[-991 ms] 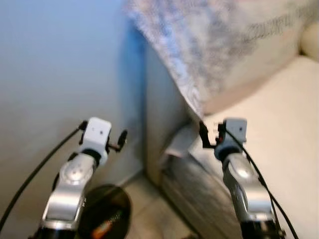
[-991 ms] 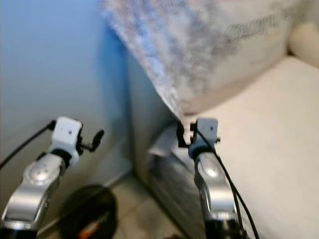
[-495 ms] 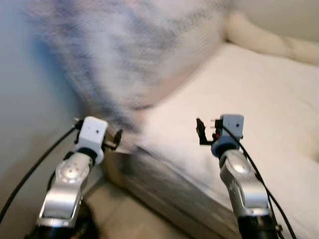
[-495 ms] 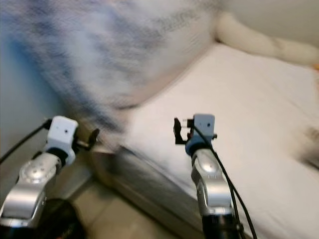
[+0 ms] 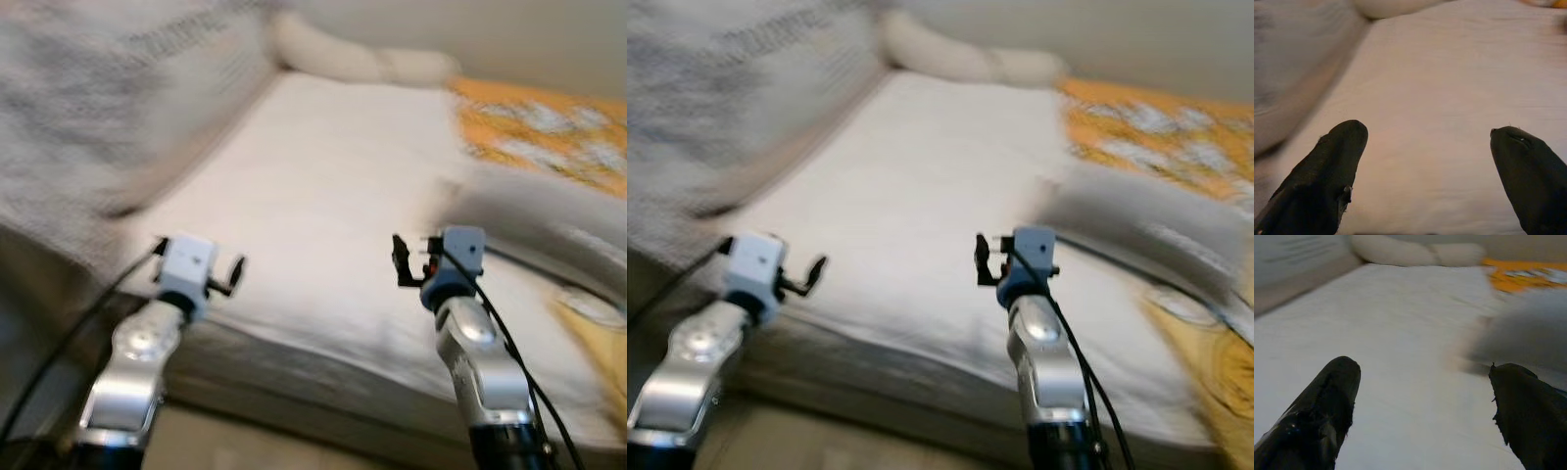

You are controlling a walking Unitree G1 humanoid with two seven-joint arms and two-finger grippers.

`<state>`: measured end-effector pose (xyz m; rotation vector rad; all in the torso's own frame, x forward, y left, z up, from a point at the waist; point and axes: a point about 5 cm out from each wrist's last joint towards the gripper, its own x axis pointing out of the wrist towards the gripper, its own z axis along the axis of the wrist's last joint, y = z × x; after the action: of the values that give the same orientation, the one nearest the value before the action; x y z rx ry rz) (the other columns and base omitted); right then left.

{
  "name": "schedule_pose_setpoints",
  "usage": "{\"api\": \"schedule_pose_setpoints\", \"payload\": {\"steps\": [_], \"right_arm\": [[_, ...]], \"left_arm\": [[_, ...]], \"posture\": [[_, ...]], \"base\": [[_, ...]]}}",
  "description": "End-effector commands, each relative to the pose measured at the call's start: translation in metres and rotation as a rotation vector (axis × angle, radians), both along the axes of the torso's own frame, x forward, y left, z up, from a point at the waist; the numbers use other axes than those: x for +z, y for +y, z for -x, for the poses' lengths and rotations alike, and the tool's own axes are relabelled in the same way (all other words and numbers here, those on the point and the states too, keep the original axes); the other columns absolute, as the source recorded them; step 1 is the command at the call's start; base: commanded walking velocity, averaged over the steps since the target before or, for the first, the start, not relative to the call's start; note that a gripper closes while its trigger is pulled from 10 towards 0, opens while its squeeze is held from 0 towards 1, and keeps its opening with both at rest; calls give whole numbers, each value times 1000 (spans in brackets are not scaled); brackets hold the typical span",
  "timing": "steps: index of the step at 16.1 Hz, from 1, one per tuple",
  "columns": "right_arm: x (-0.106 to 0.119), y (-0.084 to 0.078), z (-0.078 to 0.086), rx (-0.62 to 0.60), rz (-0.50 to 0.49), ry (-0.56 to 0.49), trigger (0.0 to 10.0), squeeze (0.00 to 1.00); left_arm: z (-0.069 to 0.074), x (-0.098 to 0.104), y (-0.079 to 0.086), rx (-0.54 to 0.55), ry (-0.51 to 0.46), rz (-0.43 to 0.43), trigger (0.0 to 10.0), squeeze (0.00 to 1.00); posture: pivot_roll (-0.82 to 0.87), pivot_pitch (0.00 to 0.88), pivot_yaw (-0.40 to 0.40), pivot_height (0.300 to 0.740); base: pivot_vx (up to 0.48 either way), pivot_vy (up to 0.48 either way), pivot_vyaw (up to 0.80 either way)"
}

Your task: Clean up the room

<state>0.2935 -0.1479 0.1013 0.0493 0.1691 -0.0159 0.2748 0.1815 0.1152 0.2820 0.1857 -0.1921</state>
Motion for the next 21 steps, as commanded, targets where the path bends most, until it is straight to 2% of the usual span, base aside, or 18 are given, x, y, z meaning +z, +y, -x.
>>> {"api": "schedule_pose_setpoints", "payload": {"steps": [1,4,5,7,8,9,14,17,21], "right_arm": [[-2,-5,1,-25,3,7,10000,1000],[-2,-5,0,-27,6,4,10000,1000],[-2,-4,-1,-11,-4,10,10000,1000],[0,-2,-1,7,3,-5,10000,1000],[2,0,-2,20,-1,-12,10000,537],[3,2,-2,32,-1,-16,10000,0],[4,1,-5,34,44,-3,10000,0],[9,4,-8,49,105,-41,10000,0],[9,6,-9,98,50,-21,10000,0]], "left_arm": [[-1,1,-10,-41,-5,6,10000,0],[-2,1,-10,-41,-8,5,10000,0],[-3,2,-9,-10,-13,44,10000,0],[-5,3,-9,-6,-19,43,10000,0],[-6,4,-8,0,-18,43,10000,0],[-7,4,-7,6,-24,53,10000,0],[-9,5,-5,18,-26,66,10000,0],[-10,4,-5,21,-24,70,10000,0],[-12,4,-5,30,-22,77,10000,0]], "posture": [[70,0,19,740],[69,0,20,740],[68,0,21,740],[64,0,23,740],[64,0,23,740],[62,0,23,740],[61,0,22,740],[59,0,22,740],[58,0,21,740]], "base": [[0,-446,-769],[0,-384,-769],[0,0,-769],[0,0,-256],[0,0,0],[0,0,0],[221,0,0],[285,0,0],[309,0,0]]}}
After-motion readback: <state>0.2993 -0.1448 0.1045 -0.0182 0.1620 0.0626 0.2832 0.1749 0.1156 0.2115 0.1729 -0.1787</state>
